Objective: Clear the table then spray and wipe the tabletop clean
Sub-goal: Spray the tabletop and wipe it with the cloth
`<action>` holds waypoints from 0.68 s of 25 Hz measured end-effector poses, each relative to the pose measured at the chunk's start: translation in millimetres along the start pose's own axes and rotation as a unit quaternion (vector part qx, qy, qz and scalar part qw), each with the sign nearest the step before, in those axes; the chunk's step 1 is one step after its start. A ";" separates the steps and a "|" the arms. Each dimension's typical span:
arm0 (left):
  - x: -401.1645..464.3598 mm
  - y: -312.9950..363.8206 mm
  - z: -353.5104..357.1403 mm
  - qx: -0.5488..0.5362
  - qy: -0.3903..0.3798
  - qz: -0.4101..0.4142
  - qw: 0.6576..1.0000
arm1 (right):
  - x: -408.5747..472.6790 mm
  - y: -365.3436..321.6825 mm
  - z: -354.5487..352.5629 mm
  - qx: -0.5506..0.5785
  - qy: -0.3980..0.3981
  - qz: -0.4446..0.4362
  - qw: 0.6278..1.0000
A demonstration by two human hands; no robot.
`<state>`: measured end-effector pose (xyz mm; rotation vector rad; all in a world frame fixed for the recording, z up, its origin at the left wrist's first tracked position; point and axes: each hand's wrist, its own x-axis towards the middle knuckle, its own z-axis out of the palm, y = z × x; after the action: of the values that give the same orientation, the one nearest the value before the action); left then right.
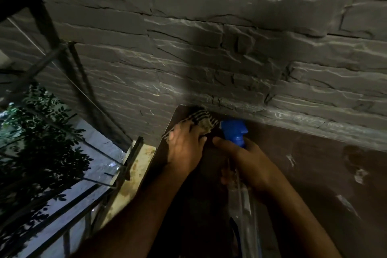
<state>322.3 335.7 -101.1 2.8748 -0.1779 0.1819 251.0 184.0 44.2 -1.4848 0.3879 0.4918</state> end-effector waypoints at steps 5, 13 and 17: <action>47.2 -2.5 1.8 -0.036 -0.016 -0.137 0.990 | 2.2 2.6 -2.6 0.000 -0.022 -0.009 1.000; -0.9 -24.1 9.9 0.098 0.028 -0.080 0.992 | -0.9 -1.3 -14.2 0.002 -0.016 -0.041 0.999; 64.9 -10.6 4.7 0.037 0.003 -0.198 0.979 | 5.0 7.4 -10.3 -0.001 0.002 -0.037 0.999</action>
<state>388.1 337.8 -99.1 2.9084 0.4100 0.1229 251.8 174.3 34.8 -1.4976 0.3347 0.4310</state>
